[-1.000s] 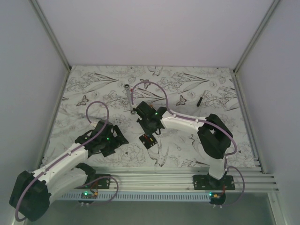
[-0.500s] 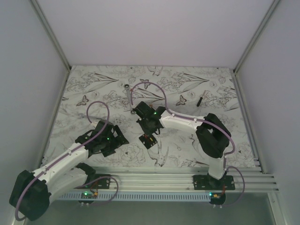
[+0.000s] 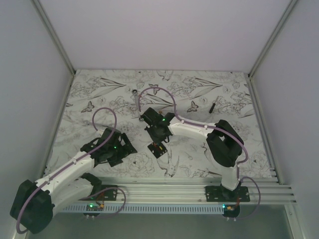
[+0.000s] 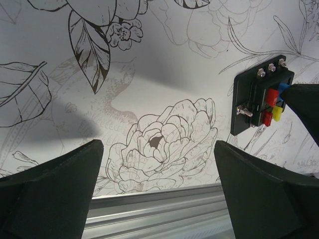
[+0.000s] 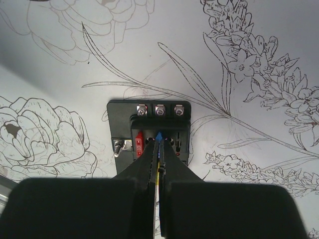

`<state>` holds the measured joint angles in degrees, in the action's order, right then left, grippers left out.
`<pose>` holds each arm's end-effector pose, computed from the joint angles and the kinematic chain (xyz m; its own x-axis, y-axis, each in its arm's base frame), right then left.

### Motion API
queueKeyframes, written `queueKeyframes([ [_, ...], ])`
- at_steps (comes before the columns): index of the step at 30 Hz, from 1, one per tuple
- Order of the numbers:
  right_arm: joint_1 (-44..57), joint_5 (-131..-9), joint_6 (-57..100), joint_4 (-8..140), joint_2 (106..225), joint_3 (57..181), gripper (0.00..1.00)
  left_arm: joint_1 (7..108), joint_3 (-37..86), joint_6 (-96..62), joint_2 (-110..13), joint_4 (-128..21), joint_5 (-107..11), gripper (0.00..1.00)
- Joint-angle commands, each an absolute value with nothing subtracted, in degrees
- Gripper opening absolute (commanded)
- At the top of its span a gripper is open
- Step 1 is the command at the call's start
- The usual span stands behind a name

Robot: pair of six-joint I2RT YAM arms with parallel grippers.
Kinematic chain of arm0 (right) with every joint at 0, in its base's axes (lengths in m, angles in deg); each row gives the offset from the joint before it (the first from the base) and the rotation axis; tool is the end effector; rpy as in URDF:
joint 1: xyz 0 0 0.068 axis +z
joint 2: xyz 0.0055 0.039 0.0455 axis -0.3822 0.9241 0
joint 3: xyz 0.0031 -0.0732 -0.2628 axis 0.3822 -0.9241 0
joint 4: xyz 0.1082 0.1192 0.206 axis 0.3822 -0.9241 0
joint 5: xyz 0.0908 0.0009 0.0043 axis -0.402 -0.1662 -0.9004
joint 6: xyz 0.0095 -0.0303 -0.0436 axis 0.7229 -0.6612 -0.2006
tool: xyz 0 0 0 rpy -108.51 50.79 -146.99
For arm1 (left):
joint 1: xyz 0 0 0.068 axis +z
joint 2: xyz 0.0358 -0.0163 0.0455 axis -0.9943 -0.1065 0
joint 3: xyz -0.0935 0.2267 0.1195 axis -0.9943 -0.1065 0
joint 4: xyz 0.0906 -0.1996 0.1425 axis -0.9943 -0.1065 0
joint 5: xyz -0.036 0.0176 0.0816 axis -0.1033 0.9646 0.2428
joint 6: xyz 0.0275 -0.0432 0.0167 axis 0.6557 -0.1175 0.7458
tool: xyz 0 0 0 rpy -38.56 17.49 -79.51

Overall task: Snap on the fuse box
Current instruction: Install the fuse at the fuse box base.

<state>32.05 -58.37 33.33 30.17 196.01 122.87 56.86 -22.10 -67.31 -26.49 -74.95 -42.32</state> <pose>0.2318 0.3207 0.1776 -0.7690 -0.5249 -0.3648 -0.5800 0.8129 0.0528 0.1606 -0.0838 0.1828 -0.7342 -0.6145 -0.2887 -0.3533 0.7089 -0.6104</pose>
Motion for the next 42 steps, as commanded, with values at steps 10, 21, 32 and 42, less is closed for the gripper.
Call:
queueKeyframes([
  [10, 32.29, -56.27, 34.37, 24.08, 208.71, 114.77, 0.00, 56.42, -21.18, -66.93, -26.53, -75.52, -42.74, 0.99],
  [21, 32.87, -57.90, 34.58, 27.79, 202.40, 116.13, 0.00, 56.20, -21.62, -67.06, -24.90, -75.58, -43.13, 0.99],
  [32, 33.03, -58.44, 35.34, 32.36, 191.78, 125.22, 0.18, 56.20, -19.52, -65.02, -24.75, -75.87, -44.39, 0.99],
  [42, 31.99, -53.31, 35.02, 36.46, 181.43, 120.29, 0.49, 56.20, -14.64, -60.72, -26.94, -77.83, -43.65, 0.99],
])
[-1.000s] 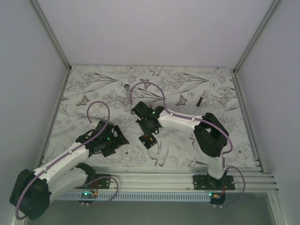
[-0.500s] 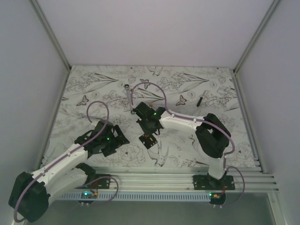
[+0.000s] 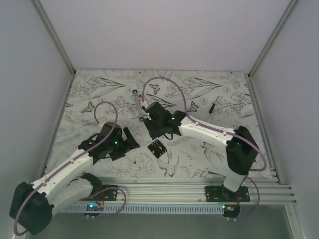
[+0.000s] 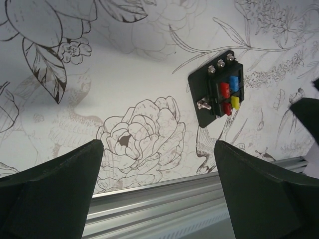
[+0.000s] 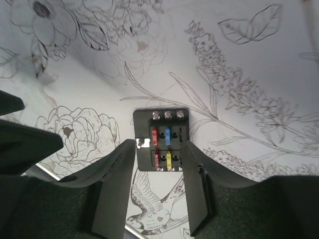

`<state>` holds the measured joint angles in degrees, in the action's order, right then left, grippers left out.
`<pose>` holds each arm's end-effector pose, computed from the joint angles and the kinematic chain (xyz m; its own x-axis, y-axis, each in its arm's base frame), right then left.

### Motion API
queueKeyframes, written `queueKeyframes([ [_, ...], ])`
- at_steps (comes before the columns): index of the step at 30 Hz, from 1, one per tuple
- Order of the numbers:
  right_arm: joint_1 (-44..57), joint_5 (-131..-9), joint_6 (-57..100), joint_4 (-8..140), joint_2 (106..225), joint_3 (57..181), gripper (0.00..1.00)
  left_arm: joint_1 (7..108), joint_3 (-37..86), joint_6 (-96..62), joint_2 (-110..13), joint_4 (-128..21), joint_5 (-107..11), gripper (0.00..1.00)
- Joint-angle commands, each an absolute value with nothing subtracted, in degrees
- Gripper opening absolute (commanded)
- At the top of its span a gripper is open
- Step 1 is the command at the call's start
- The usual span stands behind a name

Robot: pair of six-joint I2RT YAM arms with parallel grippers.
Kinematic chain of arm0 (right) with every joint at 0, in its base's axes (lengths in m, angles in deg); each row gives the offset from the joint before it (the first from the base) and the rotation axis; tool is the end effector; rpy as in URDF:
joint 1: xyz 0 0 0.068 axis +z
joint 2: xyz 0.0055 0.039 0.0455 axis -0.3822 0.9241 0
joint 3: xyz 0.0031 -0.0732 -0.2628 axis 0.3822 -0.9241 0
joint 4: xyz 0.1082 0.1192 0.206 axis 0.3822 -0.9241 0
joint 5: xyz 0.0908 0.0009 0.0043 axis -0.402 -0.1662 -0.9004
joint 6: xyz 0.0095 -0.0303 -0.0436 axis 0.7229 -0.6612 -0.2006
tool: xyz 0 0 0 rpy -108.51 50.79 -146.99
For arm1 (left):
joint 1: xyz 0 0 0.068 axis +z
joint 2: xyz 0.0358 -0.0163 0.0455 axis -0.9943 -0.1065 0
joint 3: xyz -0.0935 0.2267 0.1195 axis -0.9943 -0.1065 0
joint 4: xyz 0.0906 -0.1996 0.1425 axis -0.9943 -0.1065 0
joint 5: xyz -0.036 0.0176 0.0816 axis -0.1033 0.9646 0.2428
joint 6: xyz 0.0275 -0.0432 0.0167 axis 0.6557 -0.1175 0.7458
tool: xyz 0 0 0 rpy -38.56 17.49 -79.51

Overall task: Snap on the fuse box
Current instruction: Install the fuse at the fuse box base, then pick up the fuse from the center of the board.

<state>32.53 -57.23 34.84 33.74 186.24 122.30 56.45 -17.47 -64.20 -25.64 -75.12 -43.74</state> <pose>0.2228 0.3125 0.2410 -0.7188 -0.4237 -0.5512 -0.5720 0.8110 0.1224 0.1673 -0.0897 0.2113 -0.7417 -0.5760 -0.3436 -0.2485 0.7119 -0.6569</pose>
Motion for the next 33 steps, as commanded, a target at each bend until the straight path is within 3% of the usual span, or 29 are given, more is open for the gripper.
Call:
queueKeyframes([
  [1, 31.20, -53.06, 34.86, 36.92, 180.57, 119.13, 0.51, 56.20, -13.63, -59.59, -27.60, -78.22, -43.05, 0.99],
  [6, 26.17, -51.29, 33.95, 41.71, 176.73, 112.24, 0.71, 56.36, -5.48, -51.87, -34.81, -79.52, -39.86, 0.97],
  [11, 19.60, -52.75, 31.69, 48.61, 172.91, 106.57, 0.81, 56.65, 3.79, -46.49, -46.24, -79.64, -40.22, 0.92],
  [15, 17.95, -51.90, 30.98, 51.68, 176.62, 107.99, 0.81, 57.66, 10.32, -43.84, -53.47, -80.59, -40.67, 0.89],
  [21, 17.96, -48.48, 33.08, 57.35, 186.85, 113.78, 0.79, 61.29, 10.83, -43.62, -55.18, -81.12, -42.32, 0.93],
  [33, 18.76, -43.00, 36.53, 60.73, 202.22, 126.13, 0.60, 62.88, 7.13, -43.13, -57.26, -81.06, -41.02, 1.00],
])
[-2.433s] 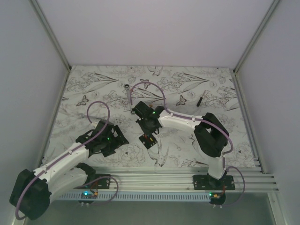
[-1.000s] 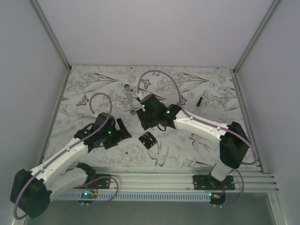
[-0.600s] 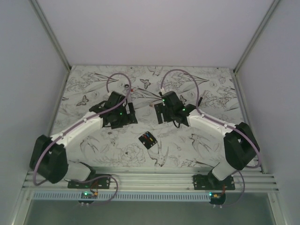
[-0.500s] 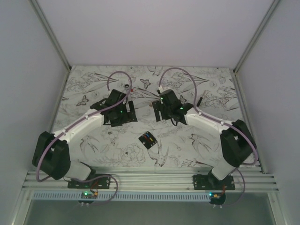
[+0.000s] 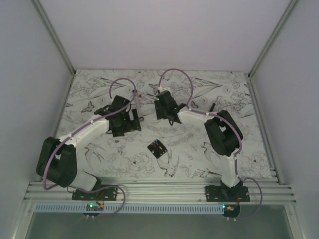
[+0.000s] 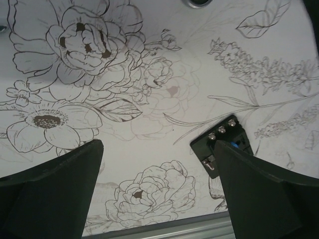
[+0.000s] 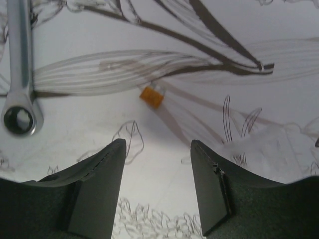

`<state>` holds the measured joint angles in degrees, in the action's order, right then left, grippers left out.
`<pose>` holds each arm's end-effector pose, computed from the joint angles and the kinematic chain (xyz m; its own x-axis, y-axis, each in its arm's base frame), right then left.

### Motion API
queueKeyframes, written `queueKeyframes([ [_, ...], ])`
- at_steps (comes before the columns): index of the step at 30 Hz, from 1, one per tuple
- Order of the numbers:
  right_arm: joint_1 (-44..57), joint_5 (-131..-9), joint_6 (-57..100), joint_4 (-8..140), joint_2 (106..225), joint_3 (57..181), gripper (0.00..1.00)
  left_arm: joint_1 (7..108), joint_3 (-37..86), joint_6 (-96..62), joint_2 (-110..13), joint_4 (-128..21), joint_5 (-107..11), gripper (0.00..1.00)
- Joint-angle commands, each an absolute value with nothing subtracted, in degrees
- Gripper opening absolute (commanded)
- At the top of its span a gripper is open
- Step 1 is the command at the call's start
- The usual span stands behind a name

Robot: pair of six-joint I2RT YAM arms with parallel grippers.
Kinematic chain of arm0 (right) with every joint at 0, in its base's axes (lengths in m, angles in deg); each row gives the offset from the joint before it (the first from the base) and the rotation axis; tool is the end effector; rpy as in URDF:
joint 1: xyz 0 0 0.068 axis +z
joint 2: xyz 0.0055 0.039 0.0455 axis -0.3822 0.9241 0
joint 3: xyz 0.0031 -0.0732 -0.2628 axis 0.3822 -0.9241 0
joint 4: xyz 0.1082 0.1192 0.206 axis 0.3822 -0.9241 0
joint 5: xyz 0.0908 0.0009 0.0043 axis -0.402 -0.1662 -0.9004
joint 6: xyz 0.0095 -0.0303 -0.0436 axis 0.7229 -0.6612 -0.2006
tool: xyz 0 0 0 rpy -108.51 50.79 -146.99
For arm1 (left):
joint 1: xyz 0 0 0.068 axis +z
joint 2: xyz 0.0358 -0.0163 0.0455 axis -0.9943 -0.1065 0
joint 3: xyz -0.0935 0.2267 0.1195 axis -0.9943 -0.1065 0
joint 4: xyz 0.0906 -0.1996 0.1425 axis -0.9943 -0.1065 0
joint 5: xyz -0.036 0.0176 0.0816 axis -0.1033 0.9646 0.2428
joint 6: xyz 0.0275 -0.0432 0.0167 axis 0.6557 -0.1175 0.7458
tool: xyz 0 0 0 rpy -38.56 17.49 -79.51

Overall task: Snap on the fuse box
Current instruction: Pick up the fuse from the center of the board.

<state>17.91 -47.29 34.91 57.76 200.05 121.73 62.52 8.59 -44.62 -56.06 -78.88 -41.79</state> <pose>0.3410 0.2778 0.1725 -0.6862 -0.1424 -0.7133 -0.2644 0.9624 0.0622 0.2820 -0.1117 0.2341 -0.7996 -0.3652 -0.4767 -0.1548 0.8923 -0.4240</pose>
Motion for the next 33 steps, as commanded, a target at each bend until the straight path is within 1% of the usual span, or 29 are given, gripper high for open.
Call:
queueKeyframes([
  [1, 18.94, -42.23, 36.61, 60.73, 203.03, 126.88, 0.59, 62.87, 7.04, -42.96, -57.46, -81.06, -40.56, 1.00],
  [4, 19.33, -40.77, 37.02, 60.52, 205.21, 129.16, 0.57, 62.97, 6.86, -42.49, -58.18, -80.98, -39.92, 1.00],
  [9, 19.53, -37.41, 38.91, 58.80, 208.17, 132.13, 0.47, 63.05, 6.94, -42.05, -58.60, -80.94, -40.07, 1.00],
  [16, 19.91, -36.85, 40.30, 58.03, 210.57, 134.40, 0.44, 63.05, 6.68, -41.98, -58.03, -80.92, -40.09, 1.00],
  [24, 19.99, -35.17, 41.31, 56.48, 213.01, 136.26, 0.36, 63.06, 7.14, -42.26, -58.24, -80.74, -41.54, 0.99],
  [30, 20.06, -36.33, 41.72, 55.15, 213.91, 136.69, 0.33, 63.02, 7.94, -42.55, -58.33, -80.73, -43.12, 1.00],
  [33, 20.05, -36.79, 41.93, 53.40, 213.45, 136.15, 0.26, 63.00, 8.27, -42.85, -57.97, -80.75, -43.82, 0.99],
])
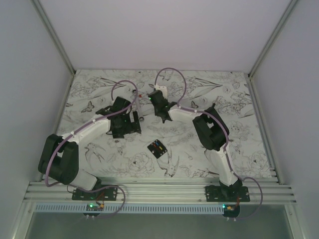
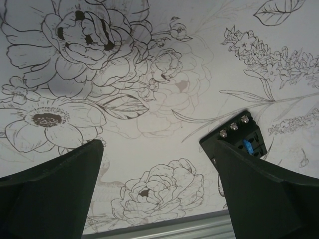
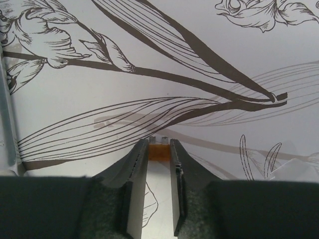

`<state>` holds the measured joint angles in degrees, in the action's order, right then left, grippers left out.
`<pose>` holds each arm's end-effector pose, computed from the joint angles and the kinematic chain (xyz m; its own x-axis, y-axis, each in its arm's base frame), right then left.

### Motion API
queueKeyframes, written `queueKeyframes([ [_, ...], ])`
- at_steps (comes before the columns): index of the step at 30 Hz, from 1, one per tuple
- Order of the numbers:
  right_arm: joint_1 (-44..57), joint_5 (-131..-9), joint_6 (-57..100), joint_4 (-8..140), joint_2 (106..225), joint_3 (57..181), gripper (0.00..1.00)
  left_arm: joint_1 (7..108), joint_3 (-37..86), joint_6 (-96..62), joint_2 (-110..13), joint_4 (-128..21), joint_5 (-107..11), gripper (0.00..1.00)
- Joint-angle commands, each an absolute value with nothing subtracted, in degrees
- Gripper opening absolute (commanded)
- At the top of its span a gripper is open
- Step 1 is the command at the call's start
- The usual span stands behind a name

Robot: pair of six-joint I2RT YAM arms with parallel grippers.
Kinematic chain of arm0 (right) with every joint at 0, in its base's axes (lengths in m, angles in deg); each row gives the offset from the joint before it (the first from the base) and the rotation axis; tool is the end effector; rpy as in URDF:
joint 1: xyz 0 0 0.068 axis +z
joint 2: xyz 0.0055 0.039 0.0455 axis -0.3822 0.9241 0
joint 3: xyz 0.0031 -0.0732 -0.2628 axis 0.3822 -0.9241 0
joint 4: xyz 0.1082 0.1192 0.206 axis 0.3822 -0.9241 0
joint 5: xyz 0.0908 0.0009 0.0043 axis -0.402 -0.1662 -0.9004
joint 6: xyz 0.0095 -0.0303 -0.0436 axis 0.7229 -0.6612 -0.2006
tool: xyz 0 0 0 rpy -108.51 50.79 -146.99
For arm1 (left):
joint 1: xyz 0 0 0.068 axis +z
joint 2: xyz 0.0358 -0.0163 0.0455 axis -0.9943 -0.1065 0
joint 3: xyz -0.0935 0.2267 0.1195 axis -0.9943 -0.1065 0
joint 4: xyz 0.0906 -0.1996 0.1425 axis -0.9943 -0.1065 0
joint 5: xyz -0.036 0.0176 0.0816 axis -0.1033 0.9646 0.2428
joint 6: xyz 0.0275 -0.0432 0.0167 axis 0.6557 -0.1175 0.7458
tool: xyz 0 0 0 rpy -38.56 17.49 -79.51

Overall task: Snap on the fuse box
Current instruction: Pick up the fuse from the center of the board.

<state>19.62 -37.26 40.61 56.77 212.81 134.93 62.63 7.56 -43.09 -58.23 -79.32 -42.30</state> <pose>0.3724 0.3159 0.1442 -0.6580 -0.0585 -0.7508 -0.1117 0.9935 0.0206 0.2829 -0.1118 0.2172 -0.8334 -0.3306 -0.4428 -0.1548 0.9089 -0.3872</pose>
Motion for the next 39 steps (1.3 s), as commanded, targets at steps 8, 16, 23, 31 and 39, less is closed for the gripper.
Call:
queueKeyframes([
  [8, 19.98, -42.05, 41.46, 52.03, 206.46, 127.14, 0.18, 62.47, 8.46, -43.32, -56.11, -80.67, -45.54, 1.00],
  [16, 20.07, -50.41, 38.98, 51.29, 194.48, 111.00, 0.19, 61.53, 6.44, -43.73, -51.88, -80.66, -46.33, 1.00],
  [23, 20.26, -53.46, 35.98, 47.17, 185.19, 100.63, 0.19, 60.72, 4.61, -44.43, -47.07, -80.71, -47.26, 0.99],
  [31, 20.69, -54.92, 35.59, 45.72, 180.20, 96.59, 0.30, 59.82, 2.17, -45.52, -40.79, -80.78, -47.25, 0.99],
  [39, 20.71, -55.33, 36.90, 40.81, 180.49, 100.30, 0.41, 59.72, 0.63, -45.41, -39.12, -80.72, -48.11, 1.00],
])
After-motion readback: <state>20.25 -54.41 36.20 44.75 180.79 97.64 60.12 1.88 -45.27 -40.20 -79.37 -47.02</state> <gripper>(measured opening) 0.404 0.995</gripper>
